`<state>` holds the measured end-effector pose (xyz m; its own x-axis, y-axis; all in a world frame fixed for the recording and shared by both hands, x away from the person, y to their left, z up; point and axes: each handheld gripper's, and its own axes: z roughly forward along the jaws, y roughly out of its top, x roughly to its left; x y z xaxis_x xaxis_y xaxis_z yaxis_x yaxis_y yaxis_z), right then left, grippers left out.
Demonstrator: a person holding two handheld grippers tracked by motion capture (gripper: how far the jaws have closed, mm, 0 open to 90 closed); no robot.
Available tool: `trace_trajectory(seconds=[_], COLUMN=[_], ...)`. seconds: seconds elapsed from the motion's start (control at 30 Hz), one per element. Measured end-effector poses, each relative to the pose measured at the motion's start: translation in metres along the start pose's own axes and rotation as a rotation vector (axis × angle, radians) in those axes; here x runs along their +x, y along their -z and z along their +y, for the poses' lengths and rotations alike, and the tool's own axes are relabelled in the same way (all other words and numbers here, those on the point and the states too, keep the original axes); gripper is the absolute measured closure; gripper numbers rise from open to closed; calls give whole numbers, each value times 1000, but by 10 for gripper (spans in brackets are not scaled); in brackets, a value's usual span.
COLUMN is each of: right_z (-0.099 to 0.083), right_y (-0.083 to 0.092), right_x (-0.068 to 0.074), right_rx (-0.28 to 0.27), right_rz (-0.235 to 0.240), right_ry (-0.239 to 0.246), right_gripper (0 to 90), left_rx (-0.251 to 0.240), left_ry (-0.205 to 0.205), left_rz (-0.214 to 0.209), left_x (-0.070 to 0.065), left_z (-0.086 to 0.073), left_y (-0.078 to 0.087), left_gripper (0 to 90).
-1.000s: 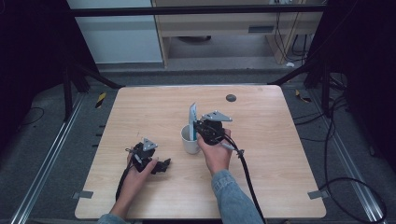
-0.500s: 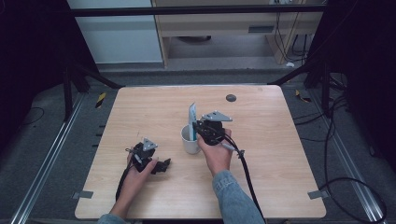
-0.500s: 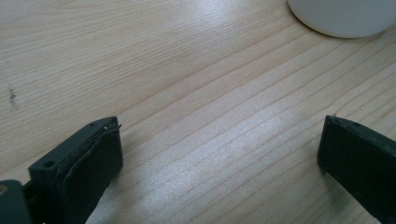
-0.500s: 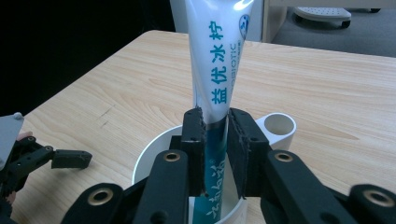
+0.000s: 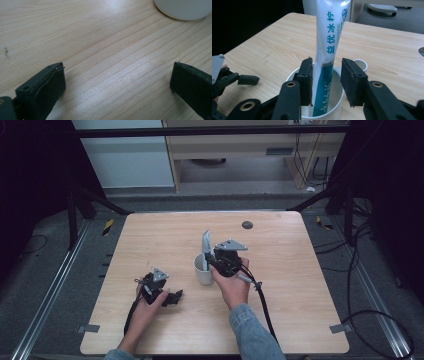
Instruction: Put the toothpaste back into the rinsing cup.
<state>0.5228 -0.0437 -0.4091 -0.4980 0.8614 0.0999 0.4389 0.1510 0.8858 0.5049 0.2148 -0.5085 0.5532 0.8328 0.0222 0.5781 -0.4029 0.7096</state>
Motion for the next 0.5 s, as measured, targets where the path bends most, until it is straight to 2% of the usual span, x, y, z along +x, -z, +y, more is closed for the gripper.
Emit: trace_trajectory(seconds=[0.13, 0.33, 0.4, 0.43, 0.5], right_z=[2, 4, 5, 5, 5], right_y=[2, 4, 5, 4, 5], right_x=[1, 1, 1, 0, -1], right_rx=[8, 32, 40, 54, 68], right_rz=[-12, -26, -29, -27, -25], right_ry=[24, 52, 54, 57, 67], right_gripper=[571, 419, 399, 345, 340], left_rx=[0, 0, 0, 0, 0], left_ry=[1, 0, 0, 0, 0], left_rz=[0, 0, 0, 0, 0], left_x=[0, 0, 0, 0, 0], left_z=[0, 0, 0, 0, 0], left_y=[0, 0, 0, 0, 0], left_gripper=[0, 0, 0, 0, 0])
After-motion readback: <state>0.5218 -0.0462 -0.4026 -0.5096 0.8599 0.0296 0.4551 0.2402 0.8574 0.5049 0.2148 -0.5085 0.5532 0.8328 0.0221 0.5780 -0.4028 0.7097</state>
